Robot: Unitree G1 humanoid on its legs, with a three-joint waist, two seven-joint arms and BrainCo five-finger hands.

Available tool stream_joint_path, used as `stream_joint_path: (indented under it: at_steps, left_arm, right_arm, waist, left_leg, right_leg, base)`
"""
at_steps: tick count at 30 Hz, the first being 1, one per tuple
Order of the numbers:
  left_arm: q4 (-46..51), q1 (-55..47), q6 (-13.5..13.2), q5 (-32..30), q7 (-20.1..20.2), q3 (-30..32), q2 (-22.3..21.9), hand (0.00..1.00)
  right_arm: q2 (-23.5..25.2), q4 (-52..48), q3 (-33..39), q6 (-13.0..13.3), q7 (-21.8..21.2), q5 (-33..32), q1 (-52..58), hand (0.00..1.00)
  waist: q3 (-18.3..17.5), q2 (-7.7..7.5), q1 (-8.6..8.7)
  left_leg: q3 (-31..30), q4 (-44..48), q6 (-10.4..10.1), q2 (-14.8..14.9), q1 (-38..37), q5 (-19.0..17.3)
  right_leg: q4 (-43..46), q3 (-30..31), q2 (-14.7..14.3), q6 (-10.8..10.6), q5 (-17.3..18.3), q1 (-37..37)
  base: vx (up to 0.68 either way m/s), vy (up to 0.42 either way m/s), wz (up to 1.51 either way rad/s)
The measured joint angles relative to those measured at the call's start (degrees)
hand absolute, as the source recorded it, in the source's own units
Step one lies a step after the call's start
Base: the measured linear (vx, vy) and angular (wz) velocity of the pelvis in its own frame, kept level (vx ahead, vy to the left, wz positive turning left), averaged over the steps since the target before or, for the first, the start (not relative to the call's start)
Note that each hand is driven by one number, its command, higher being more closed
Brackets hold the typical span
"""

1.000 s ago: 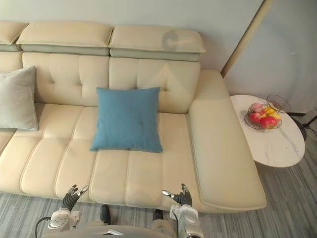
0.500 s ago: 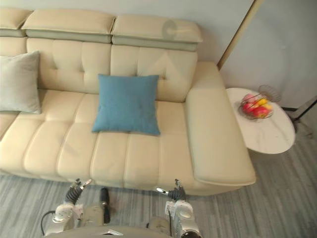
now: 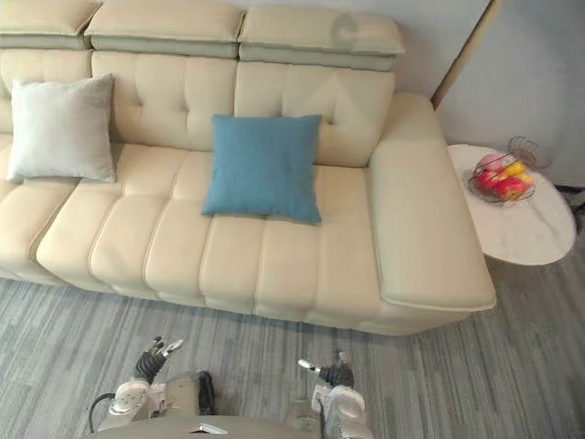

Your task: Pick up cushions and gather them together orderly.

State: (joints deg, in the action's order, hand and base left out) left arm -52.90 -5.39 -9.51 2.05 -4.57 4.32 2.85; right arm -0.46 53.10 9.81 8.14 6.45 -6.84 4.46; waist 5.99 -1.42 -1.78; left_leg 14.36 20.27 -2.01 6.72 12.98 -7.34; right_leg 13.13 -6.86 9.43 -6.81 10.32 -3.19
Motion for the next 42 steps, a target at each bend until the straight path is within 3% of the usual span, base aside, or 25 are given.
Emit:
stream_joint_path:
  at_steps: [1, 3, 8, 10, 11, 12, 23, 31, 38, 40, 42]
  left_arm:
    - [-0.4, -0.1, 0.3, 0.0, 0.0, 0.0, 0.7, 0.00]
    - [-1.1, -0.5, 0.4, -0.1, 0.0, -0.5, 1.2, 0.00]
    - [-3.0, -0.7, 0.7, -0.8, 0.0, -1.4, 1.5, 0.00]
    - [-4.1, -0.6, 0.7, -1.1, 0.1, -2.0, 1.3, 0.00]
    - [-6.7, -0.2, 1.0, -1.2, 1.1, -2.2, 1.2, 0.00]
    - [-8.6, 1.2, 1.6, -1.2, 1.2, -2.1, 1.4, 0.00]
    - [-8.8, 1.2, 1.7, -1.0, 1.2, -1.6, 1.4, 0.00]
    - [-9.1, 1.4, 2.3, 0.1, 1.3, -1.7, 1.4, 0.00]
    - [-9.1, 2.0, 2.7, 0.0, 1.4, -1.9, 1.6, 0.00]
    - [-9.0, 2.5, 2.7, 0.0, 1.6, -0.5, 2.1, 0.00]
    - [-9.0, 2.7, 2.6, 0.0, 1.6, 0.3, 1.8, 0.00]
  right_arm:
    - [0.4, 0.4, 0.0, 0.0, 0.0, 0.0, 0.3, 0.00]
    - [0.2, 1.1, 1.0, 0.0, 0.0, 0.3, 0.5, 0.00]
    - [-0.1, 4.1, 4.2, -1.1, 0.1, 0.5, 0.7, 0.00]
    - [-0.5, 4.2, 5.2, -1.2, 0.2, 0.5, 0.9, 0.00]
    - [-1.1, 5.3, 6.6, -2.1, 0.1, 0.5, 0.7, 0.00]
    - [-1.2, 8.6, 7.3, -2.3, 0.0, 0.6, -1.9, 0.00]
    - [-1.1, 9.1, 7.2, -2.4, -0.1, 0.5, -1.6, 0.00]
    - [-1.4, 9.2, 6.0, -2.4, -0.2, 0.5, -1.6, 0.00]
    - [-1.9, 8.1, 3.1, -2.2, -0.2, 0.5, -2.0, 0.00]
    - [-2.1, 8.1, 2.2, -2.3, -0.2, 0.5, -2.4, 0.00]
    - [-2.8, 8.1, 1.7, -2.2, -0.2, 0.5, -2.8, 0.00]
  waist:
    - [-0.8, -1.08, 0.42]
    - [-1.3, -1.44, 1.40]
    - [-2.7, -1.08, 1.92]
    - [-3.2, -0.26, 2.09]
    - [-3.7, 0.12, 2.42]
    - [-3.0, -0.33, 2.62]
    - [-1.9, -0.43, 2.75]
    - [-1.2, -0.19, 3.23]
    - [0.0, -0.40, 3.29]
    - [0.3, -1.35, 3.31]
    - [0.7, -1.08, 3.80]
  left_leg:
    - [0.5, -4.9, 0.7, -1.9, -2.2, 2.2]
    - [0.9, -9.8, 1.1, -3.9, -4.1, 4.5]
    - [1.3, -21.8, 0.6, -6.1, -9.3, 10.2]
    - [1.2, -25.3, 0.5, -6.2, -10.6, 11.8]
    - [1.2, -25.3, 0.5, -5.8, -13.2, 11.9]
    - [-0.1, -25.2, 0.3, -6.0, -16.4, 10.2]
    - [-0.7, -25.3, 0.1, -5.9, -18.4, 10.4]
    - [1.1, -25.3, -0.4, -4.7, -20.1, 10.2]
    - [9.5, -23.4, -2.8, -1.6, -21.9, 8.3]
    - [5.1, -16.8, -1.9, -1.0, -18.1, 7.2]
    - [-0.9, -12.1, -1.2, -0.9, -15.2, 5.1]
  right_leg:
    - [-1.9, 0.2, 0.9, 0.2, -1.0, 0.6]
    - [-3.9, 0.4, 1.5, 0.3, -2.9, 1.4]
    - [-6.1, 1.9, 1.4, 0.5, -3.8, 1.4]
    - [-6.7, 2.0, 0.8, 0.5, -3.8, 1.3]
    - [-9.1, 3.3, -0.2, 1.6, -5.2, 4.3]
    - [-12.6, 3.1, -0.5, 1.4, -5.5, 9.3]
    - [-13.7, -0.3, -0.4, 0.7, -5.8, 12.8]
    - [-14.3, 0.6, -1.0, -0.1, -6.3, 14.0]
    - [-13.6, 11.0, -4.1, 0.8, -8.0, 9.4]
    - [-12.8, 14.9, -4.4, 1.1, -8.8, 6.4]
    - [-11.8, 19.2, -4.6, 0.7, -9.5, 3.6]
  base:
    - [-0.08, 0.172, 0.03]
    - [-0.12, 0.148, 0.07]
    - [-0.12, 0.039, -0.07]
    - [-0.03, -0.024, -0.20]
    - [0.03, -0.032, -0.26]
    - [0.04, -0.029, -0.25]
    - [-0.01, -0.016, 0.07]
    - [-0.05, -0.041, -0.09]
    - [-0.03, -0.037, -0.72]
    - [0.04, -0.098, -1.12]
    - [0.03, -0.077, -1.12]
